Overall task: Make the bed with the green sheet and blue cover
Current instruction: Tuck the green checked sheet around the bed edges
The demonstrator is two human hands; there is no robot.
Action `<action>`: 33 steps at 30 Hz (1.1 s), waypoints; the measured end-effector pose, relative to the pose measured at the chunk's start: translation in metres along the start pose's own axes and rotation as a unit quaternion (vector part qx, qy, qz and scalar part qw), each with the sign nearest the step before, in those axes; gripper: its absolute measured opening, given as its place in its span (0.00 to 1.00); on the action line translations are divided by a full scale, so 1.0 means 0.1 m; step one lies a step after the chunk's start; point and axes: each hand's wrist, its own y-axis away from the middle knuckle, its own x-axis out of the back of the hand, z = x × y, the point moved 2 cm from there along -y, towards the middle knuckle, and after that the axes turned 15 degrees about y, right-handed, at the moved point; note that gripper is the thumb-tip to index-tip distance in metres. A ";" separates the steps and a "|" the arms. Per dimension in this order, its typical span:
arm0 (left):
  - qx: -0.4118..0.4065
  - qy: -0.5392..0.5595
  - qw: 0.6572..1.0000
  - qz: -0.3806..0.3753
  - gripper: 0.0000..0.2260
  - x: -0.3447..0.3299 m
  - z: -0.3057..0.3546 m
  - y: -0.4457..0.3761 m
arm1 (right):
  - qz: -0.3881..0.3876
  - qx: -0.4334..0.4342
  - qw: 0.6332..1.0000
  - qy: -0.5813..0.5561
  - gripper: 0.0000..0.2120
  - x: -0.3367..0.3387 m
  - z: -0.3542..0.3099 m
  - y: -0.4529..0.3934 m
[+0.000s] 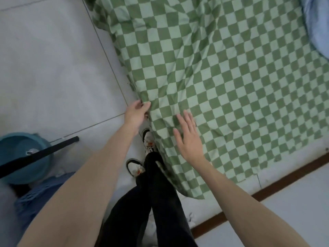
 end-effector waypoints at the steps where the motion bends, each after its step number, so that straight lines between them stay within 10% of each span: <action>1: -0.003 0.023 1.000 0.017 0.15 -0.05 0.02 -0.01 | 0.032 -0.067 0.997 -0.004 0.25 0.01 0.11 0.13; 4: 0.002 0.068 0.996 0.055 0.12 -0.04 -0.02 -0.07 | 0.033 -0.314 0.949 0.016 0.27 -0.06 0.31 0.53; 15: -0.006 0.056 0.986 0.156 0.10 0.21 0.04 0.04 | -0.074 -0.154 0.967 0.189 0.20 -0.20 -0.25 0.72; 24: 0.031 0.040 0.995 0.087 0.16 0.04 0.59 -0.26 | -0.161 -0.086 0.964 0.192 0.13 -0.09 -0.42 0.61; 29: -0.102 -0.068 0.985 0.123 0.12 -0.12 1.25 -0.69 | -0.014 -0.013 0.990 0.137 0.16 0.21 -0.34 -0.20; 33: -0.098 -0.177 0.975 0.096 0.08 -0.08 1.39 -0.85 | 0.051 -0.199 0.977 0.058 0.28 0.49 0.07 -1.47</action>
